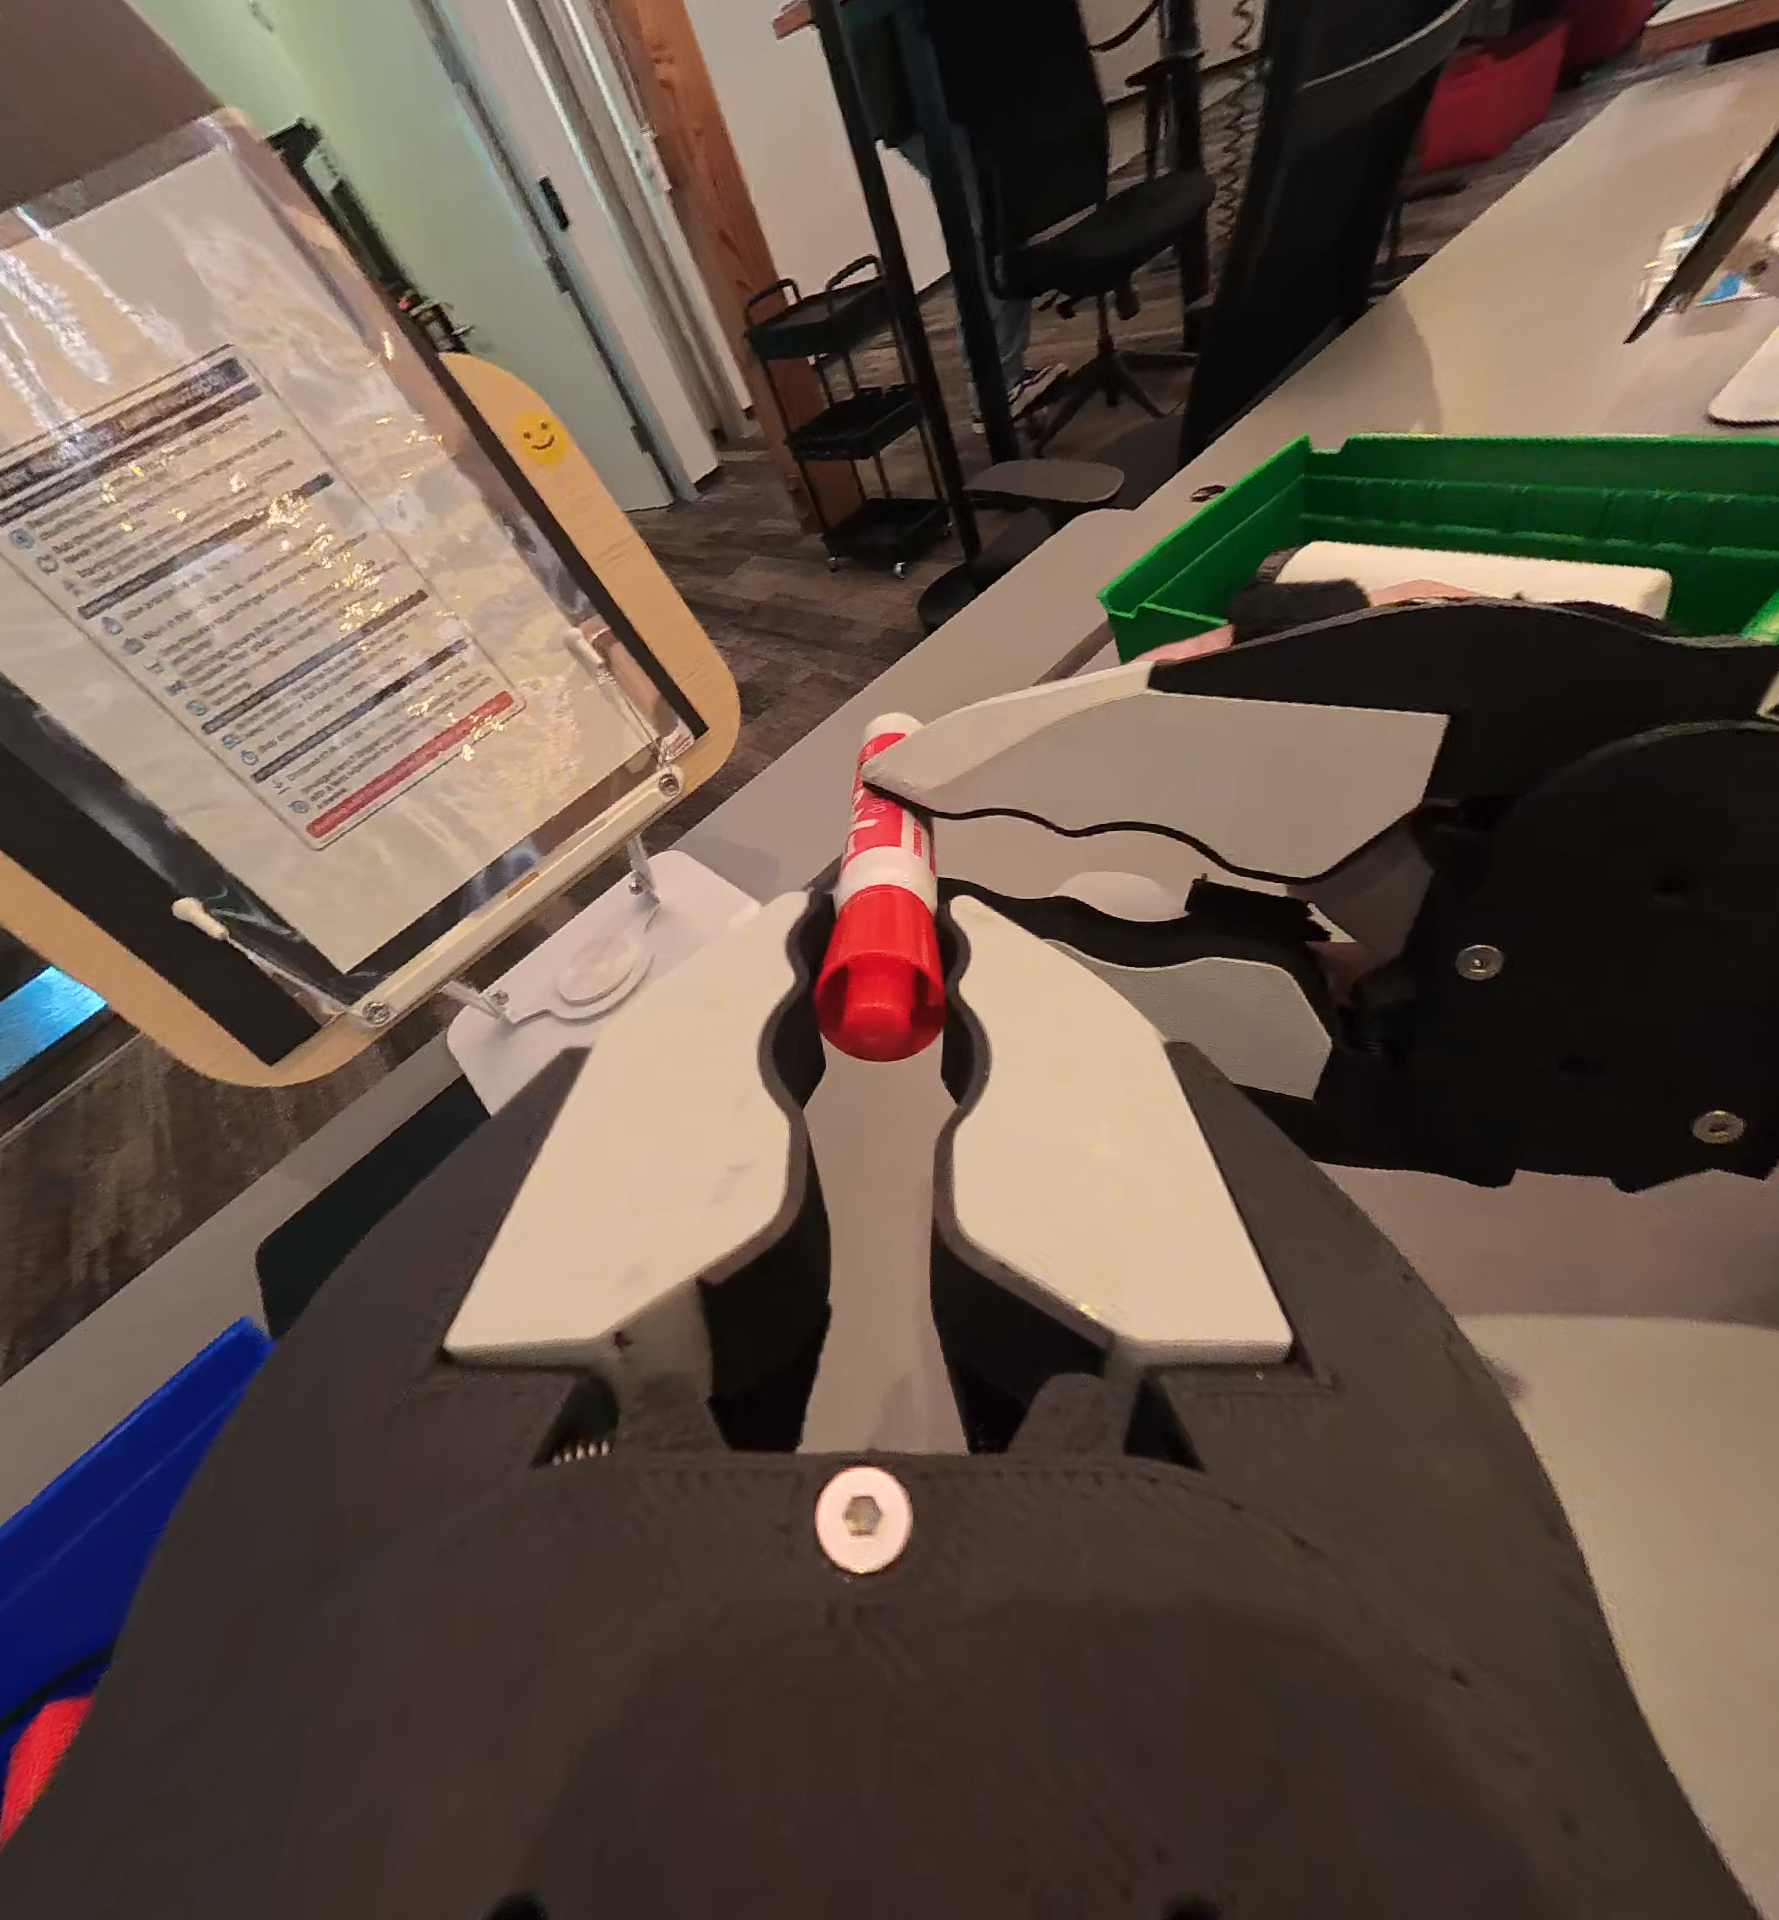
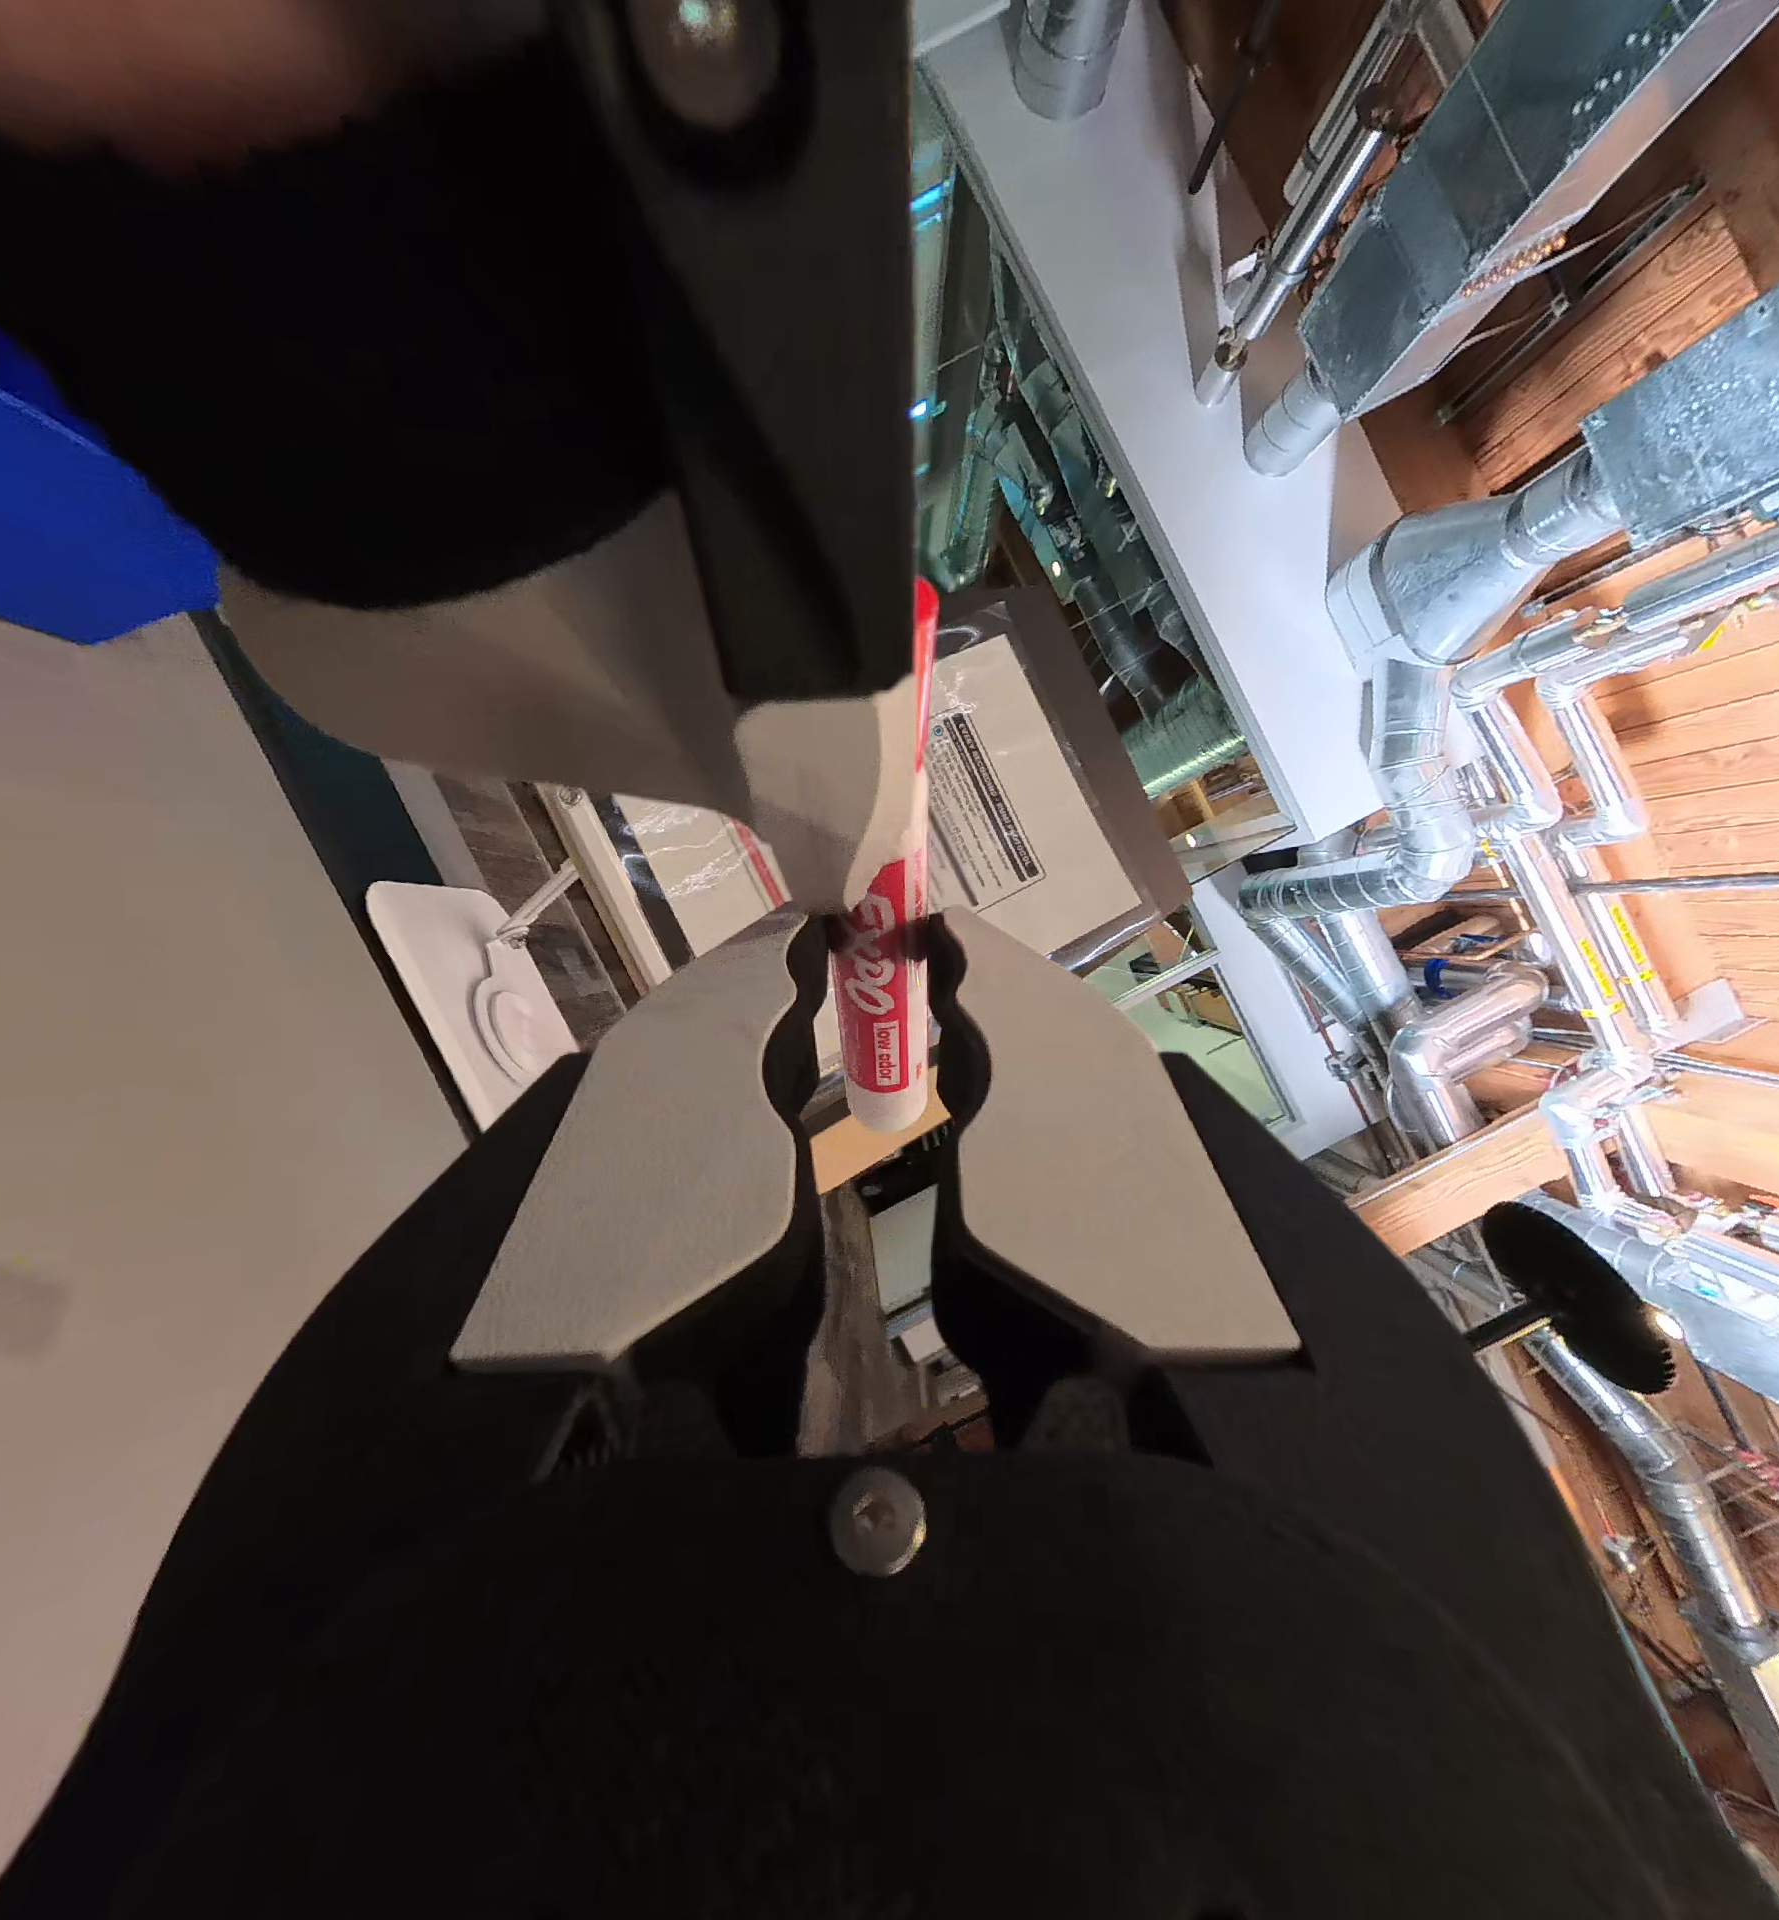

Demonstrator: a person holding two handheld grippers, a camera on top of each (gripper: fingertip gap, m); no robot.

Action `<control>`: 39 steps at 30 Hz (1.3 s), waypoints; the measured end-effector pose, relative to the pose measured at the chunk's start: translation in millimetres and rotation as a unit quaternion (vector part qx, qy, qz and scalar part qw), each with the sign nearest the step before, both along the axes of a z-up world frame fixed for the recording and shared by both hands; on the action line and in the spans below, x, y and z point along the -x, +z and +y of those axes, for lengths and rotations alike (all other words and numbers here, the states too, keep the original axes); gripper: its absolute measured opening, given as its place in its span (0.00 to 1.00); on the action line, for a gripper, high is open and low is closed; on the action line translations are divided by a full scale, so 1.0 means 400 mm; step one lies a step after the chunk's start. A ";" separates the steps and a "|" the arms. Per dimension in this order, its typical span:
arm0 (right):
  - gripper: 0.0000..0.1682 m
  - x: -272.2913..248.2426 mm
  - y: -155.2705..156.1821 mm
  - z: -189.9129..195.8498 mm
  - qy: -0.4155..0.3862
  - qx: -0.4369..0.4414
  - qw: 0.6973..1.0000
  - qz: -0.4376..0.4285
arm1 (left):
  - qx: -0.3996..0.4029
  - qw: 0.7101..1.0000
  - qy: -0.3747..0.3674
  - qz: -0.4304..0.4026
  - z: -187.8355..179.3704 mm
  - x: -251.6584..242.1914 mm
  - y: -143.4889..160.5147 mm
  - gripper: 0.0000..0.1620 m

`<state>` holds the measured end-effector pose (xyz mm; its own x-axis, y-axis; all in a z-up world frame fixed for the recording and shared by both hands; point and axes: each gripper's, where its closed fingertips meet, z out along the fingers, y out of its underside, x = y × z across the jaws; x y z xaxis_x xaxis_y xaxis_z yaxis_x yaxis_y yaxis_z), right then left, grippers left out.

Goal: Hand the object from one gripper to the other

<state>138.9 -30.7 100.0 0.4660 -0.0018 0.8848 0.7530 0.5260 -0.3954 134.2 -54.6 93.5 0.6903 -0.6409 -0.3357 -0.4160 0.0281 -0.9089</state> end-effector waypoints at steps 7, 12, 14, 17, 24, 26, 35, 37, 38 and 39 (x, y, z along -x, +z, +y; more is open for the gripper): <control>0.27 -0.024 0.047 -0.018 0.068 -0.002 0.995 0.077 | -0.027 0.996 -0.047 -0.072 -0.004 0.023 0.067 0.11; 0.34 -0.098 0.150 -0.087 0.222 -0.014 0.948 0.228 | 0.039 0.950 -0.185 -0.250 -0.041 0.068 0.154 0.10; 0.34 -0.131 0.177 -0.103 0.300 0.026 0.907 0.296 | 0.072 0.906 -0.255 -0.330 -0.059 0.082 0.187 0.10; 0.34 -0.163 0.206 -0.125 0.386 0.071 0.850 0.350 | 0.111 0.862 -0.316 -0.381 -0.058 0.080 0.189 0.11; 0.31 -0.164 0.233 -0.143 0.485 0.198 0.735 0.429 | 0.131 0.790 -0.391 -0.455 -0.062 0.027 0.166 0.11; 0.31 -0.152 0.228 -0.137 0.503 0.238 0.696 0.453 | 0.125 0.779 -0.401 -0.465 -0.072 0.008 0.159 0.10; 0.12 -0.101 0.187 -0.132 0.480 0.277 0.711 0.433 | 0.161 0.797 -0.396 -0.426 -0.084 -0.082 0.101 0.31; 0.12 -0.114 0.181 -0.112 0.430 0.250 0.767 0.405 | 0.139 0.849 -0.354 -0.367 -0.057 -0.084 0.075 0.43; 0.12 -0.121 0.179 -0.103 0.402 0.229 0.797 0.388 | 0.111 0.871 -0.329 -0.347 -0.044 -0.074 0.075 0.44; 0.12 -0.128 0.176 -0.094 0.366 0.203 0.831 0.367 | 0.073 0.893 -0.301 -0.326 -0.032 -0.059 0.080 0.40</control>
